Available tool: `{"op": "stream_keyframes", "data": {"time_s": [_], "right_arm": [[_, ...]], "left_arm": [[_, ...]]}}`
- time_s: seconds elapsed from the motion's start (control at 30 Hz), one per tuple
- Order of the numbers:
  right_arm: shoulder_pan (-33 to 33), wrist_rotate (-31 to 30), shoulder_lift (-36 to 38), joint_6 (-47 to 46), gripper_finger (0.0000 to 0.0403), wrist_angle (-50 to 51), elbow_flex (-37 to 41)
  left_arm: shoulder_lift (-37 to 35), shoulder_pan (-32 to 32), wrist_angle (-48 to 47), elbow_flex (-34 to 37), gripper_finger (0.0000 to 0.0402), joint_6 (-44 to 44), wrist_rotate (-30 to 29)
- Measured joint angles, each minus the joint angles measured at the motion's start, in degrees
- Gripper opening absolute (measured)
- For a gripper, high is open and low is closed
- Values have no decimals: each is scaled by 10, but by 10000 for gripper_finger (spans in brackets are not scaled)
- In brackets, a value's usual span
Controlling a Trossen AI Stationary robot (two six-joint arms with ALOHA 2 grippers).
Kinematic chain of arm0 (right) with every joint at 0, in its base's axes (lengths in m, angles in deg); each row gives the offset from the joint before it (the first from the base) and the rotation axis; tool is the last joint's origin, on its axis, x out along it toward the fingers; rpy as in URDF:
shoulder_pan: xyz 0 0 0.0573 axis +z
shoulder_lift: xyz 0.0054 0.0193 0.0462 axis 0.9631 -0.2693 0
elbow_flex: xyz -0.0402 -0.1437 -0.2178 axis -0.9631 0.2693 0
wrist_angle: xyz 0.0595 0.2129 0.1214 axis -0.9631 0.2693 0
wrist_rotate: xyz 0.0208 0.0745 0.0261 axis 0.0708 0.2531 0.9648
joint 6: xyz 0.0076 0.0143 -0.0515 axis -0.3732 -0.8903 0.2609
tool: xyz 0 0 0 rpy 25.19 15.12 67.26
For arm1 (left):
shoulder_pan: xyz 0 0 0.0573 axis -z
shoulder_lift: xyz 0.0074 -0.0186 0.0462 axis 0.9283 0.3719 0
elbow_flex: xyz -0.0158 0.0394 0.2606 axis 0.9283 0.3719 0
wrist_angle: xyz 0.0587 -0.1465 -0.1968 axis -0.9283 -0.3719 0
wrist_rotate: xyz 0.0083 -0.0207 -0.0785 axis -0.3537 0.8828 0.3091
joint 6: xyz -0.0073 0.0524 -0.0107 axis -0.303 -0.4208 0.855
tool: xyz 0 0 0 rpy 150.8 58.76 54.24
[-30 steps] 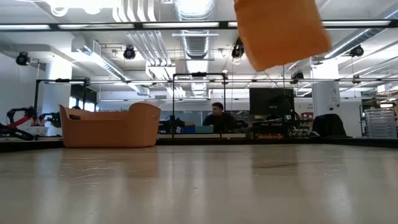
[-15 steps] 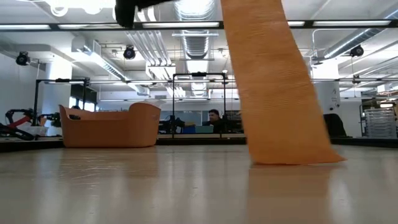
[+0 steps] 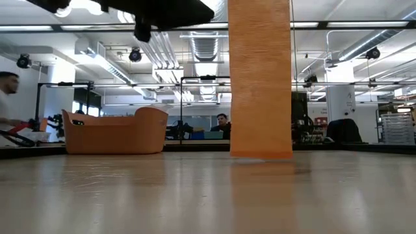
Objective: Roll bandage
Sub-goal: Roll the orange bandage
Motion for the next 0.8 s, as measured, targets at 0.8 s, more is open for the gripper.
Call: {"op": "stream_keyframes", "data": {"time_s": [0.8], "right_arm": [[25, 130, 0, -53, 0, 75, -23]], "left_arm": [[77, -65, 86, -20, 210, -2, 143]]}}
